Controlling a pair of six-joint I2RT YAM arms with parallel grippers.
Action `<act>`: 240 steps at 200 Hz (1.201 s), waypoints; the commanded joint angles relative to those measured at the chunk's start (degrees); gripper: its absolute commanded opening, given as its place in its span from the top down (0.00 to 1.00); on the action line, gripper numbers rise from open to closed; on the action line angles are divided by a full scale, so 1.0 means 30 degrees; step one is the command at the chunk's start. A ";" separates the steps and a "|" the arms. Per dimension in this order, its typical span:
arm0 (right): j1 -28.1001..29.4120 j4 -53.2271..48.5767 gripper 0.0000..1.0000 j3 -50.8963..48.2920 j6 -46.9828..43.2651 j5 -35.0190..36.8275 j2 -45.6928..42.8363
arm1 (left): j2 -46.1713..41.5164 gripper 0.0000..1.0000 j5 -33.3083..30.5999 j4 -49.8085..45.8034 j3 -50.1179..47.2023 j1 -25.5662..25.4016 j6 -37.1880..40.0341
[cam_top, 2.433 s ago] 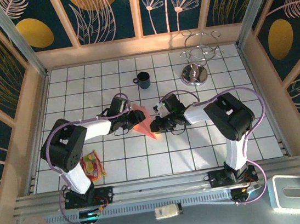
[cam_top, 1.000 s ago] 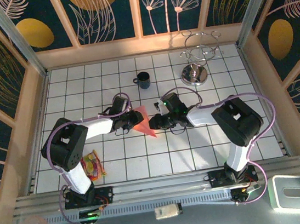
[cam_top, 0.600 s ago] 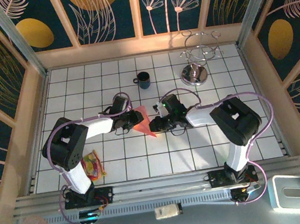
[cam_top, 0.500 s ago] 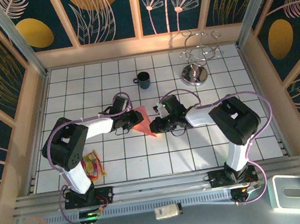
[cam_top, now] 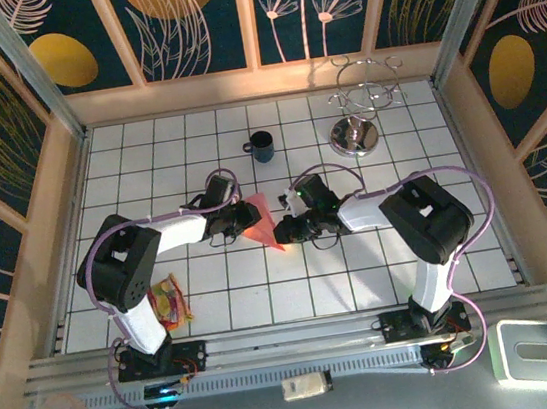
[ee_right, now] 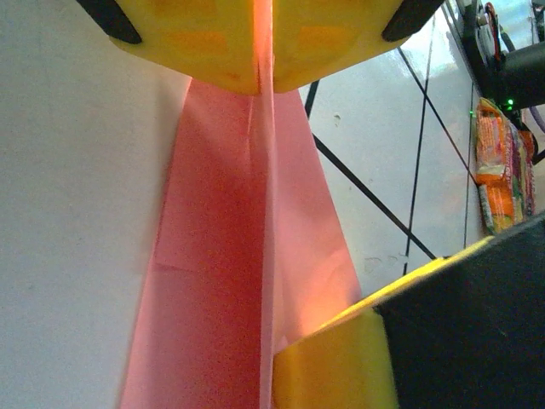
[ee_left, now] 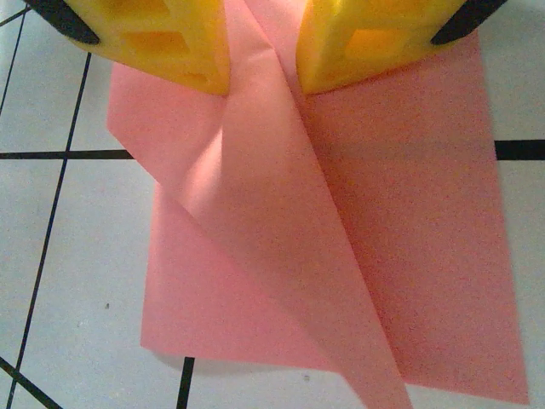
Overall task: Fold a paper plane with a square sheet of paper (pick it up from the middle)
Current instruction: Fourth fold the wing at the center of the table.
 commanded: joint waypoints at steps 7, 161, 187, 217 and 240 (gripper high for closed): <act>0.0028 0.0475 0.88 -0.0471 -0.0225 -0.0612 0.0391 | 0.1077 0.70 -0.1811 -0.2859 -0.0361 0.0120 0.0108; -0.0600 0.1548 0.94 -0.1043 0.0645 -0.1522 0.0951 | -0.2177 0.59 0.0637 -0.1452 0.0713 0.0118 0.1158; -0.0621 0.1512 0.94 -0.1043 0.0662 -0.1538 0.0991 | -0.1671 0.57 0.1039 -0.1204 0.0445 0.0132 0.1181; -0.0647 0.1451 0.93 -0.0926 0.0718 -0.1581 0.1145 | -0.1110 0.58 0.0955 -0.1259 0.0488 0.0135 0.1252; -0.0705 0.1315 0.94 -0.0842 0.0718 -0.1552 0.1169 | -0.1358 0.58 0.0526 -0.1364 0.0419 0.0118 0.1259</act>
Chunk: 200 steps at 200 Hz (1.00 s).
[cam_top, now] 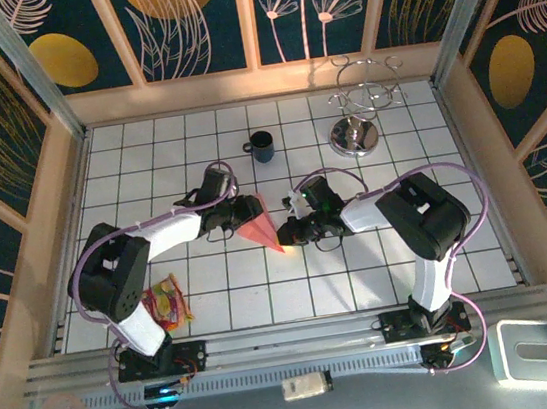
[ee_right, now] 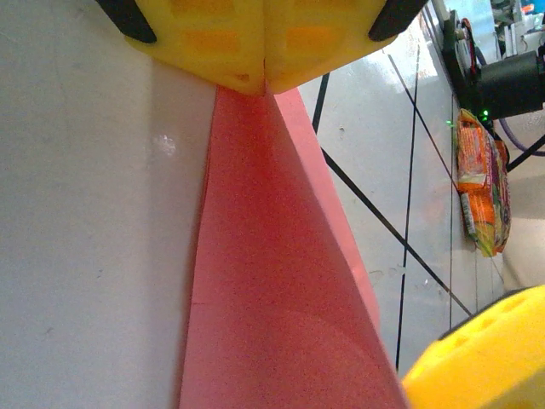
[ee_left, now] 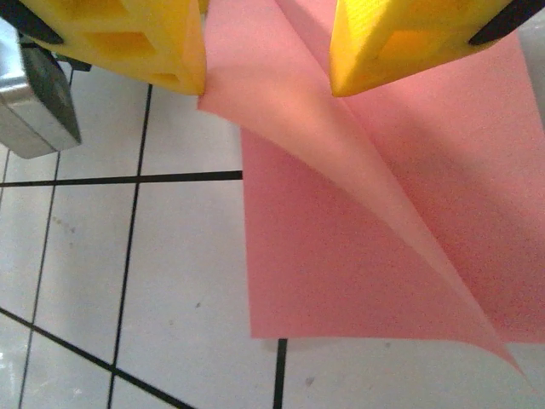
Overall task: Fold a paper plane with a square sheet of paper (pick it up from the middle)
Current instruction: Fourth fold the wing at the center of the table.
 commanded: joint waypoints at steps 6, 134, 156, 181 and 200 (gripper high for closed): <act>-0.0101 -0.0435 0.93 0.0029 0.0128 0.0008 0.0639 | 0.0059 0.58 -0.0224 -0.0002 -0.0272 0.0103 0.0303; -0.0264 -0.0706 0.93 0.0293 0.0157 -0.0167 0.1060 | 0.0391 0.57 0.0595 0.1186 -0.1030 0.0104 -0.0194; -0.0265 -0.0736 0.93 0.0322 0.0128 -0.0168 0.1118 | 0.0981 0.57 0.0320 0.0846 -0.0555 0.0088 -0.0103; -0.0283 -0.0733 0.93 0.0322 0.0146 -0.0139 0.1155 | 0.1471 0.56 -0.0230 0.0257 -0.0052 0.0112 -0.0017; -0.0284 -0.0796 0.93 0.0322 0.0099 -0.0110 0.1148 | 0.1728 0.56 -0.0600 -0.0162 0.0177 0.0088 -0.0037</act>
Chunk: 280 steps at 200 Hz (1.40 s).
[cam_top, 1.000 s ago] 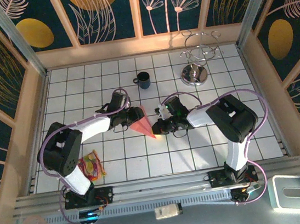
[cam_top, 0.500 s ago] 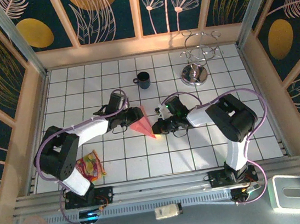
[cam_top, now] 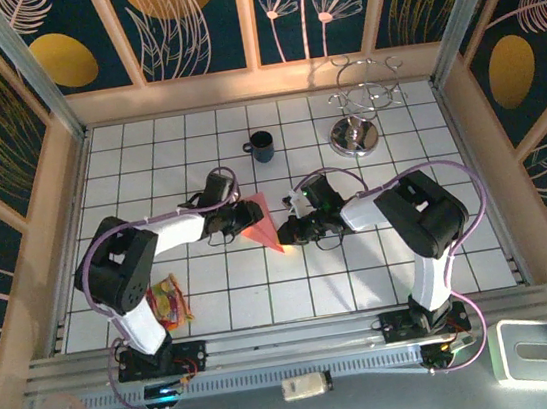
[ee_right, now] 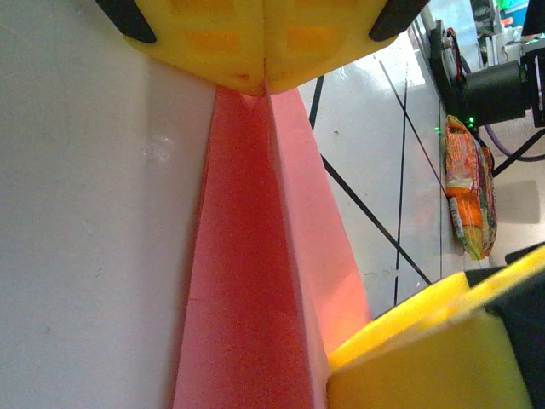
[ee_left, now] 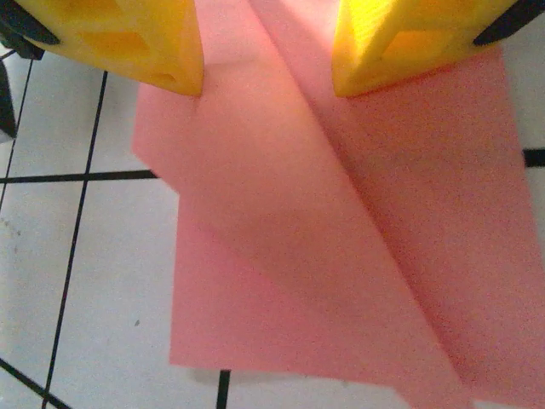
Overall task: Fold a paper plane with a square sheet of paper (pick it up from the middle)
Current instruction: Fourth fold the wing at the center of the table.
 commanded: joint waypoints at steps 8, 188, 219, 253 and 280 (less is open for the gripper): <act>-0.0005 -0.0782 0.93 0.0138 0.0077 0.0684 0.0817 | 0.0709 0.56 -0.0785 -0.1214 0.0575 0.0063 0.0019; 0.1115 -0.0562 0.77 0.0934 0.1041 0.2743 -0.3071 | 0.3053 0.54 -0.3458 -0.4051 0.0288 0.0060 0.0627; 0.1640 -0.0402 0.81 0.1753 0.1161 0.2801 -0.1699 | 0.3214 0.54 -0.3682 -0.4245 0.0290 0.0059 0.0704; 0.1642 -0.0517 0.82 0.1956 0.1190 0.3041 -0.1049 | 0.3469 0.52 -0.3813 -0.4362 0.0310 0.0059 0.0853; 0.1609 -0.0877 0.82 0.1892 0.1088 0.3284 -0.0799 | 0.3720 0.52 -0.3818 -0.4421 0.0315 0.0060 0.0891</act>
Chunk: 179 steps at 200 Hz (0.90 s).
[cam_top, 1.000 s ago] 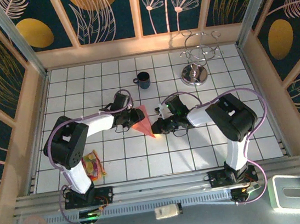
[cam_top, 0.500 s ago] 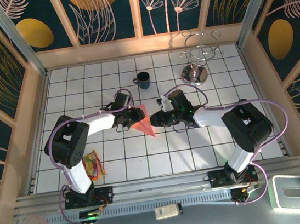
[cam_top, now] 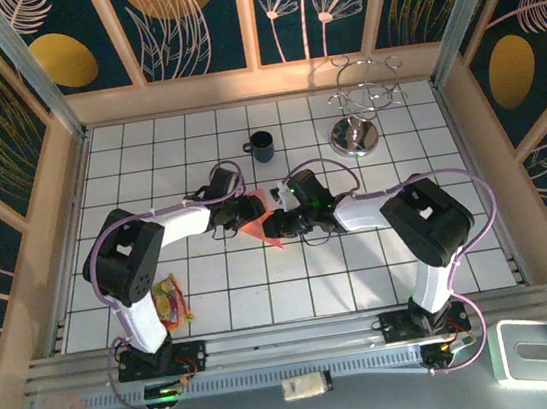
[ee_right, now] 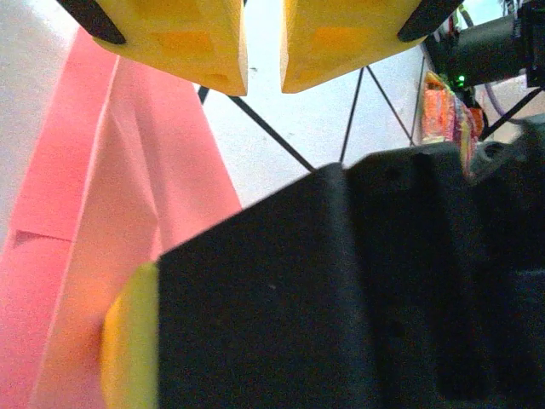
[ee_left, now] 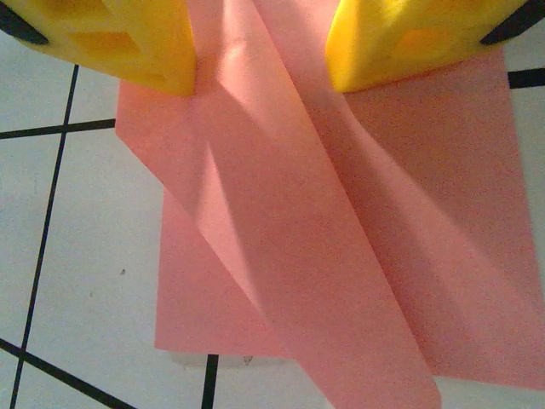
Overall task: Fold a paper plane with a square sheet of paper (pick it up from the middle)
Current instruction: Fourth fold the wing at the center of the table.
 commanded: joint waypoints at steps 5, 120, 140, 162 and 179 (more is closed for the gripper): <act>0.0003 -0.0503 0.82 0.0336 -0.0065 0.0573 0.0329 | 0.2398 0.52 -0.2317 -0.3292 -0.1252 0.0191 0.0512; -0.0290 -0.0979 0.83 -0.0174 -0.0215 0.1168 0.0417 | 0.2520 0.56 -0.2512 -0.3489 -0.1235 0.0185 0.0428; -0.0305 -0.1017 0.83 -0.0218 -0.0239 0.1197 0.0412 | 0.2522 0.55 -0.2568 -0.3526 -0.1223 0.0194 0.0427; -0.0323 -0.1020 0.83 -0.0386 -0.0226 0.1252 0.0410 | 0.2540 0.55 -0.2537 -0.3526 -0.1237 0.0175 0.0454; -0.0320 -0.1178 0.83 -0.0407 -0.0237 0.1369 0.0418 | 0.2622 0.54 -0.2465 -0.3518 -0.1244 0.0178 0.0511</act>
